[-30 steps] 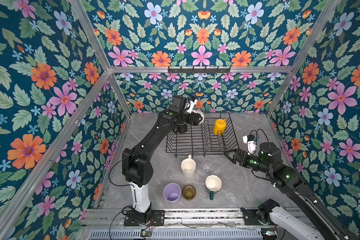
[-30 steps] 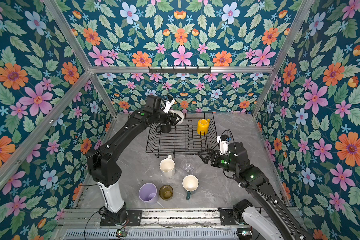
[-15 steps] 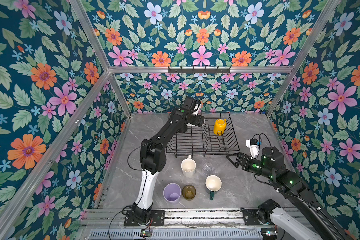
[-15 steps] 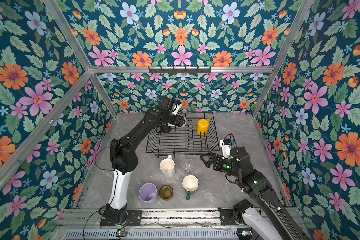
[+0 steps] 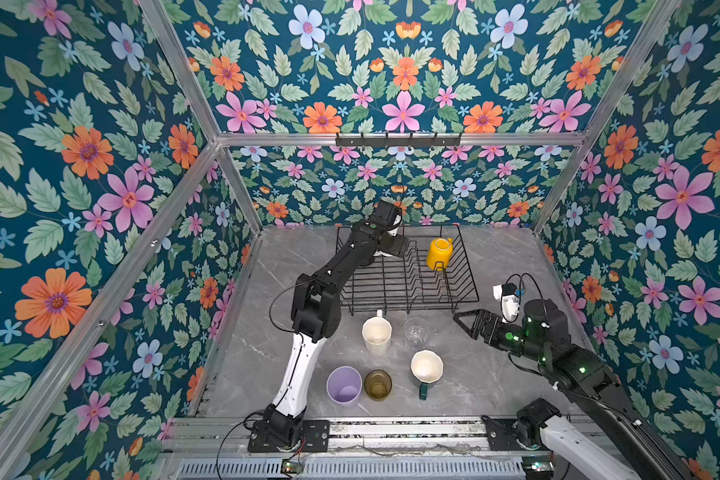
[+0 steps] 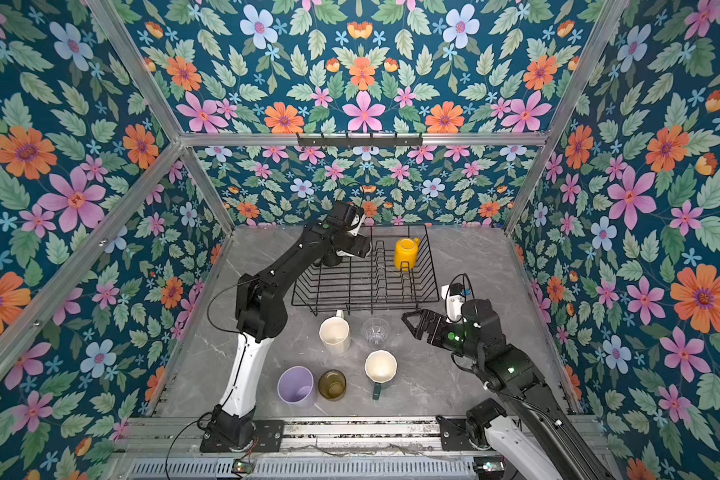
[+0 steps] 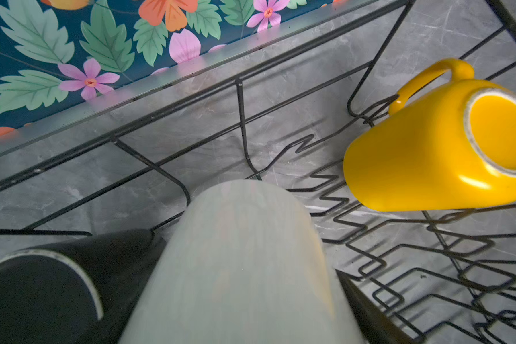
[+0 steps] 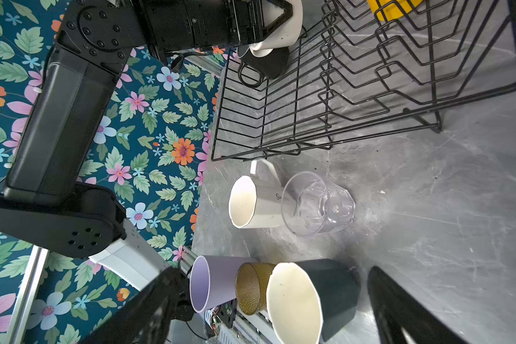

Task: Load the cups into the dish rack
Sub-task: 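Open the right gripper off the mug and withdraw it while the left gripper holds, then tilt the red-lined mug down and lower it into the rack with the left gripper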

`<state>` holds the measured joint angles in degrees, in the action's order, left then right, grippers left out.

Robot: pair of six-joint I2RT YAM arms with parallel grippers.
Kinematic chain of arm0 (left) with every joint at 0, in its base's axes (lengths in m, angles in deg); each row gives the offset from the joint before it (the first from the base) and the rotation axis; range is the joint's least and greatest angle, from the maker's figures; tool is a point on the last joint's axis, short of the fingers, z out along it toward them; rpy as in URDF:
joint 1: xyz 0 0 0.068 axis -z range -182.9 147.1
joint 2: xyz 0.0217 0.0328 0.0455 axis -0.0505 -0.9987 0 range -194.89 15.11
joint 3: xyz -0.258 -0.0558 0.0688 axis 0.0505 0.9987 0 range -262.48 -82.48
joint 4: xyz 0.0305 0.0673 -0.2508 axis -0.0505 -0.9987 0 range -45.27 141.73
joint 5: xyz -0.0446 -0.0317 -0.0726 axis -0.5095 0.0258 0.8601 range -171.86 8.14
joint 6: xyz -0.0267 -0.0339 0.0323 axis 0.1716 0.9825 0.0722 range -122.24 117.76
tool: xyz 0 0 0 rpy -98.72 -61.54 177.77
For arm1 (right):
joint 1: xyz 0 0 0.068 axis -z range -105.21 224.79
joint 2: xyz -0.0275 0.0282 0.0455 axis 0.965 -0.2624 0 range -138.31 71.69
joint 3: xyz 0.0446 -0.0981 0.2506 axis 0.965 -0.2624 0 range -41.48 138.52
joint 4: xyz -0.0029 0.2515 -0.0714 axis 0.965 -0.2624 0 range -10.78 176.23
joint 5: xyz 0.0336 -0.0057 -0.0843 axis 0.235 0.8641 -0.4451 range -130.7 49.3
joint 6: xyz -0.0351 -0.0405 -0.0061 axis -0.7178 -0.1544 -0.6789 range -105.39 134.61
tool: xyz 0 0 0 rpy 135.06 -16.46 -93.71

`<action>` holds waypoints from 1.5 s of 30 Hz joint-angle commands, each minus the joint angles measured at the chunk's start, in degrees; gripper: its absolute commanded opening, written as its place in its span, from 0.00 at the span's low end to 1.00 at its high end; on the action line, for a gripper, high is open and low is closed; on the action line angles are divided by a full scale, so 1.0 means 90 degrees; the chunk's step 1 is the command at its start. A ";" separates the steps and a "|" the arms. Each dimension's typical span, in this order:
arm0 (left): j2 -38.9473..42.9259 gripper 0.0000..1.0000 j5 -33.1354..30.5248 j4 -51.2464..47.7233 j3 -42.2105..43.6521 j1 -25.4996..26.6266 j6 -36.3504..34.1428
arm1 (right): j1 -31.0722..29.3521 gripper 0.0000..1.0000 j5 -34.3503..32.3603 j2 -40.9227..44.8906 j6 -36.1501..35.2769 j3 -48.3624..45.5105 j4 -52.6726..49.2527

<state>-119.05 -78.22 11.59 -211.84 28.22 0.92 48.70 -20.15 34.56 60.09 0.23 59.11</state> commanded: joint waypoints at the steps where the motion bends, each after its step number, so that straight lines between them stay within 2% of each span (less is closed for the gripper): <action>1: -0.0040 0.00 -0.0167 0.0445 -0.0061 0.0000 0.0049 | 0.0001 0.97 -0.0038 0.0003 0.0089 -0.0024 0.0073; 32: -0.0812 0.00 -0.0316 0.0554 -0.0119 -0.0009 0.0068 | -0.0002 0.97 0.0024 -0.0045 0.0242 -0.0133 0.0226; 37: -0.0864 0.11 -0.0355 0.0583 -0.0119 -0.0009 0.0108 | -0.0002 0.97 0.0011 -0.0045 0.0243 -0.0133 0.0205; 38: -0.0868 0.16 -0.0365 0.0593 -0.0119 -0.0010 0.0118 | -0.0002 0.97 0.0009 -0.0047 0.0250 -0.0133 0.0210; 40: -0.0864 0.29 -0.0356 0.0602 -0.0123 -0.0010 0.0113 | -0.0002 0.97 0.0002 -0.0045 0.0250 -0.0133 0.0210; 42: -0.0864 0.53 -0.0336 0.0603 -0.0135 -0.0010 0.0089 | -0.0003 0.97 -0.0008 -0.0046 0.0251 -0.0143 0.0212; 44: -0.0864 0.66 -0.0336 0.0603 -0.0131 -0.0010 0.0069 | -0.0003 0.97 -0.0018 -0.0044 0.0250 -0.0143 0.0210; 45: -0.0864 0.69 -0.0356 0.0603 -0.0138 -0.0010 0.0059 | -0.0002 0.96 -0.0018 -0.0035 0.0250 -0.0148 0.0210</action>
<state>-126.38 -80.82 15.74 -212.91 28.22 1.88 48.72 -19.91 34.15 62.23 -1.06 59.50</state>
